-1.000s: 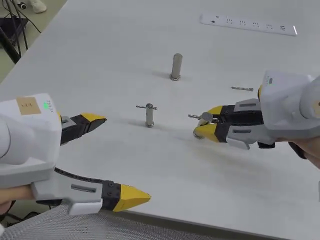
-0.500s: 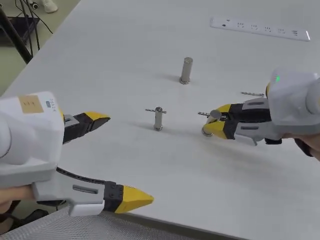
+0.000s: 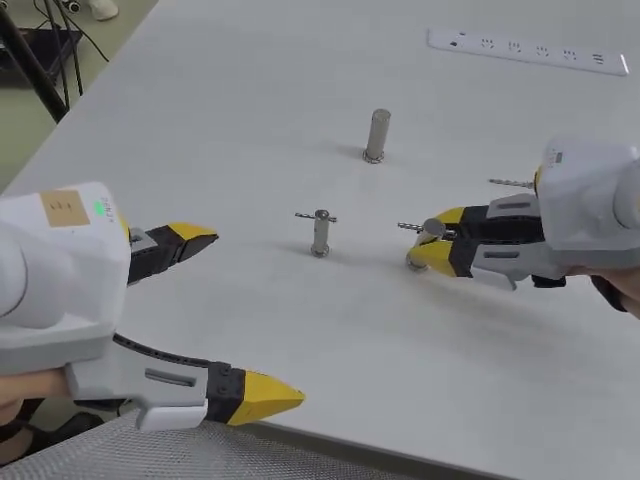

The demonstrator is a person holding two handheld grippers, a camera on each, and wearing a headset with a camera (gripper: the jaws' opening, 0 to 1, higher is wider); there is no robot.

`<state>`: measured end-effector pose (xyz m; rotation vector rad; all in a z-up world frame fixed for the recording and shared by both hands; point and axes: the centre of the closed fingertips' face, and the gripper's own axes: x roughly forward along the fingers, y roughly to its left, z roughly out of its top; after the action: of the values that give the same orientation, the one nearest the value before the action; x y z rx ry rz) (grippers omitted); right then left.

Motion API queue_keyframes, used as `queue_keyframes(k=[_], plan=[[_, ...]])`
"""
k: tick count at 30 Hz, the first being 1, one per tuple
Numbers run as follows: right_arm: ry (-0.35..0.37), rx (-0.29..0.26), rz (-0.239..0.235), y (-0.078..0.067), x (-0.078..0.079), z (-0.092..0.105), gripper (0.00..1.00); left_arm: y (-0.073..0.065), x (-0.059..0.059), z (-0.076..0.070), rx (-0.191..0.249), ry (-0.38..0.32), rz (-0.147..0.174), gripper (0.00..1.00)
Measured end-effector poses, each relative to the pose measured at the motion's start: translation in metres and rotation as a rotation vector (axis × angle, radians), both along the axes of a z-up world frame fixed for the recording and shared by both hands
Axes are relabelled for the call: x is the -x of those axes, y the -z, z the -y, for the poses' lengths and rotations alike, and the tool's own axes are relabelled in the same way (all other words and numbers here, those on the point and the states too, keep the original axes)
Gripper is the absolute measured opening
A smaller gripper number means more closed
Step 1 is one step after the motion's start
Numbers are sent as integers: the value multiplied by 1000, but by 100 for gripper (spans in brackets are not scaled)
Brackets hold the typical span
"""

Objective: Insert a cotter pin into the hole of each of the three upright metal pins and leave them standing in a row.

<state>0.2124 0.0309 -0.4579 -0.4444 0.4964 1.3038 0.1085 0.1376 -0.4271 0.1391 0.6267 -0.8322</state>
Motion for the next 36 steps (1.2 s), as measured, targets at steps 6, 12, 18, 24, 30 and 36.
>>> queue_keyframes(k=[6,12,18,24,30,36], plan=[[16,-13,-8,2,3,2,8,0,-1,0,-3,1,-2,99],[22,-22,-7,1,3,2,8,1,-1,1,-9,8,-5,99],[18,-19,0,1,3,2,8,0,-2,1,-10,7,-5,99],[22,-21,11,0,2,2,9,1,-1,2,-14,11,-6,99],[19,-14,19,1,2,2,9,3,-2,3,-12,8,-12,99],[33,-16,15,1,2,2,9,3,-2,2,-12,5,-17,99]])
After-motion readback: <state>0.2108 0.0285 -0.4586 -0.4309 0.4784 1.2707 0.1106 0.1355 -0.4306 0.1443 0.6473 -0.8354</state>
